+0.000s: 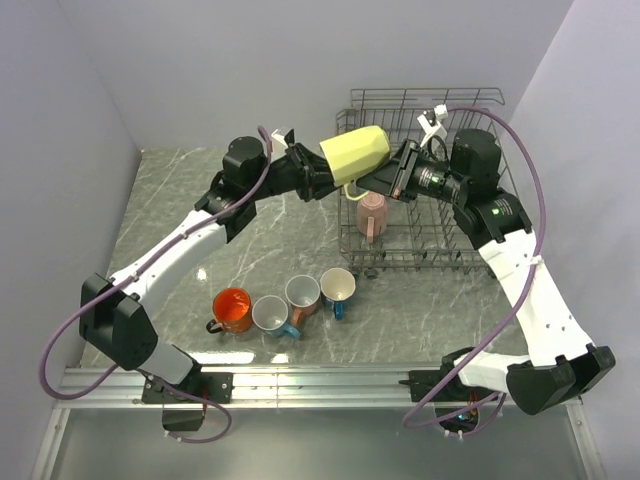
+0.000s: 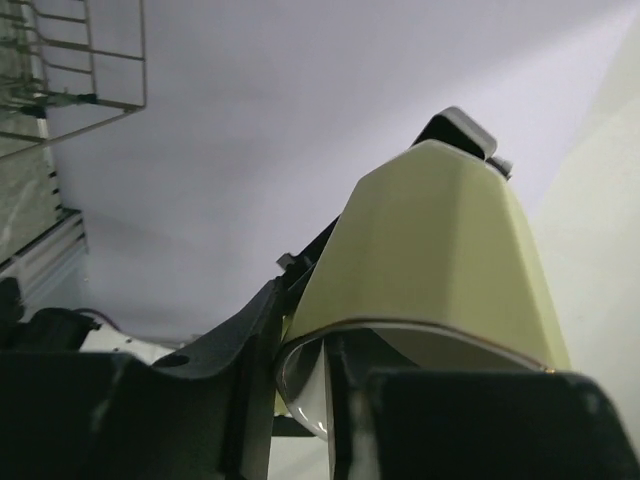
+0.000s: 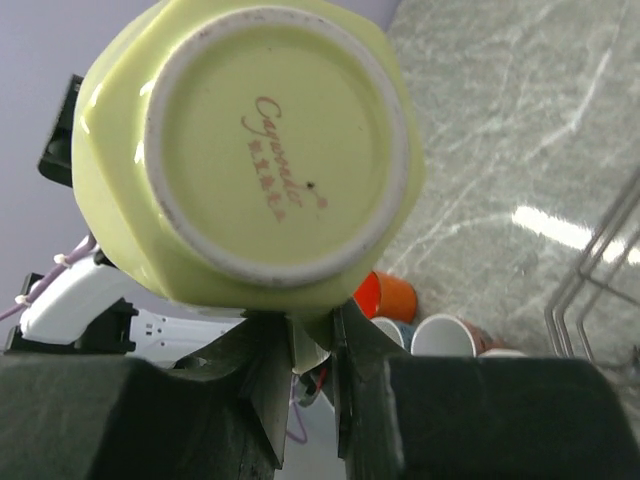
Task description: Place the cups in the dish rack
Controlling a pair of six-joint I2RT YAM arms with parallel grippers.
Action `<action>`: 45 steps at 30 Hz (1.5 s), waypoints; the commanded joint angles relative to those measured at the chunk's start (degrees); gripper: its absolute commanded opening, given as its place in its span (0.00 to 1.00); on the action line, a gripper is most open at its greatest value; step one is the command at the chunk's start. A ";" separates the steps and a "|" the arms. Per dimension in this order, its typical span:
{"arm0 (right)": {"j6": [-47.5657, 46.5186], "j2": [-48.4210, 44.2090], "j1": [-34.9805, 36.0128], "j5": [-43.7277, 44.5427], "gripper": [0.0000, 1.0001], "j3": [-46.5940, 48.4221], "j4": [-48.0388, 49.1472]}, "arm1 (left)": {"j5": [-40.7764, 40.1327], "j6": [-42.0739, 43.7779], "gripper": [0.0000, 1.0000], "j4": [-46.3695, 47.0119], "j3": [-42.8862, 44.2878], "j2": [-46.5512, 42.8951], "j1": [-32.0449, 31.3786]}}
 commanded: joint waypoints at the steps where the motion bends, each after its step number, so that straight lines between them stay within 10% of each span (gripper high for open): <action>1: -1.14 -2.87 -5.30 5.40 0.00 6.16 9.39 | 6.28 12.59 0.25 -12.79 -3.12 -1.60 3.42; 18: -5.96 2.75 -10.57 16.37 0.00 15.47 0.70 | 9.27 21.11 0.35 -20.61 5.75 7.80 5.18; 34: -12.12 18.81 -15.14 35.72 0.00 21.80 -8.79 | -16.74 51.79 0.30 -54.45 18.50 3.24 14.23; 45: -16.08 48.78 -14.97 49.33 0.00 56.06 -21.53 | -23.61 60.77 0.31 -57.11 10.01 -1.77 18.88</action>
